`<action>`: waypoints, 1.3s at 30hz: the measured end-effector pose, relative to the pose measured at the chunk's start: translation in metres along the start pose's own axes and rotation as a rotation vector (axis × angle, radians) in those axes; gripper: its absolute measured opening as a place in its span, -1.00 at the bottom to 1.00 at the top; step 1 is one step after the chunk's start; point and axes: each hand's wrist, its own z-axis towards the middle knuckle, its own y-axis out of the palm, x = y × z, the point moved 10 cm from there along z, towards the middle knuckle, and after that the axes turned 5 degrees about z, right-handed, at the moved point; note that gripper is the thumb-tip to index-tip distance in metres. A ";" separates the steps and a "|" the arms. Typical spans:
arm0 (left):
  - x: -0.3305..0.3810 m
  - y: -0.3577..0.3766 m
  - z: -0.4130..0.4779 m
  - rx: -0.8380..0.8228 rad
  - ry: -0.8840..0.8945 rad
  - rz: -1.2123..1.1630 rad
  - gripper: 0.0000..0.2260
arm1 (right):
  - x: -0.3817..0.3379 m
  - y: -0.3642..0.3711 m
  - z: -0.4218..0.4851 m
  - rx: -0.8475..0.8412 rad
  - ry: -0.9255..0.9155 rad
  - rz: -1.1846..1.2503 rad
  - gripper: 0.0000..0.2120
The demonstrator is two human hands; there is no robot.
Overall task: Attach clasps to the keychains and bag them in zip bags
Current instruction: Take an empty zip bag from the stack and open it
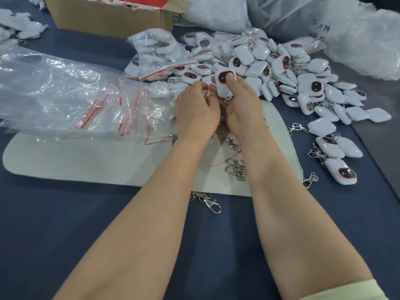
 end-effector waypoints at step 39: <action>-0.013 -0.007 0.001 0.093 -0.177 -0.281 -0.69 | -0.020 0.010 -0.008 0.161 -0.240 -0.736 -0.67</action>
